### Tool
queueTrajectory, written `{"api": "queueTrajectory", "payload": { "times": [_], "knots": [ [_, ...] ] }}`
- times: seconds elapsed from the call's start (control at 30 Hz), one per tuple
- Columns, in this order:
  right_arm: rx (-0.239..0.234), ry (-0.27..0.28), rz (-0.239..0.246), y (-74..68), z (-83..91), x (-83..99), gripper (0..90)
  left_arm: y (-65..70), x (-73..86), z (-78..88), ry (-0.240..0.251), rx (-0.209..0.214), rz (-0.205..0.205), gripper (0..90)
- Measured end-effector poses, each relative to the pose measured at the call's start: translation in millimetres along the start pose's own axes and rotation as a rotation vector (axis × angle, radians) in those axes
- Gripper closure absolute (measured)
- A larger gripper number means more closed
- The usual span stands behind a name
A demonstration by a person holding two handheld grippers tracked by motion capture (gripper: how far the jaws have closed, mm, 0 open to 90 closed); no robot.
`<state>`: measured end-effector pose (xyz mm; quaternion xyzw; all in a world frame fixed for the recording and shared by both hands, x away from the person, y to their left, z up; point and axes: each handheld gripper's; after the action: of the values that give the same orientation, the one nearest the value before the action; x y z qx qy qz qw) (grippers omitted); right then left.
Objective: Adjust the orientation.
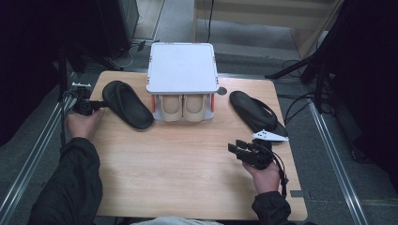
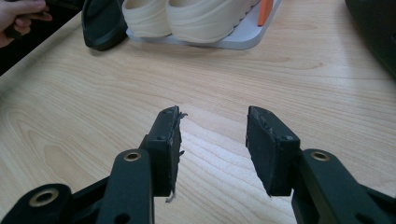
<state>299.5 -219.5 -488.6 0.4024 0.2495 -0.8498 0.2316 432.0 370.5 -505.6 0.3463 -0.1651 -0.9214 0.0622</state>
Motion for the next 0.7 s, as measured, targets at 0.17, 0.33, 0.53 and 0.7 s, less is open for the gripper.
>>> {"api": "queueTrajectory", "payload": {
  "times": [0.17, 0.33, 0.53, 0.7],
  "knots": [
    [0.0, -0.001, 0.001, 0.3, -0.7, -0.6, 56.0, 12.6, -2.6, 9.1, 0.012, 0.009, -0.005, 67.1],
    [0.001, 0.002, 0.003, 0.4, 0.2, -0.9, 56.1, 27.8, -4.0, 10.9, 0.027, 0.027, -0.031, 56.6],
    [0.0, 0.009, 0.003, 0.9, 1.4, -1.0, 56.0, 41.4, -4.3, 4.6, 0.018, 0.011, -0.046, 49.8],
    [0.001, 0.007, 0.002, 1.0, 1.1, -1.1, 56.0, 47.3, -4.8, -4.0, -0.003, 0.019, -0.034, 46.8]
  ]
}}
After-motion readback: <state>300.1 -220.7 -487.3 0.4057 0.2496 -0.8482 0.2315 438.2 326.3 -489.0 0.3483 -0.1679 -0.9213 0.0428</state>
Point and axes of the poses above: each handheld gripper's, and its own axes: z roughly backward along the jaws, x roughly out of its underside, y roughly to its right, and after that the axes turned 5 degrees about z, right-handed
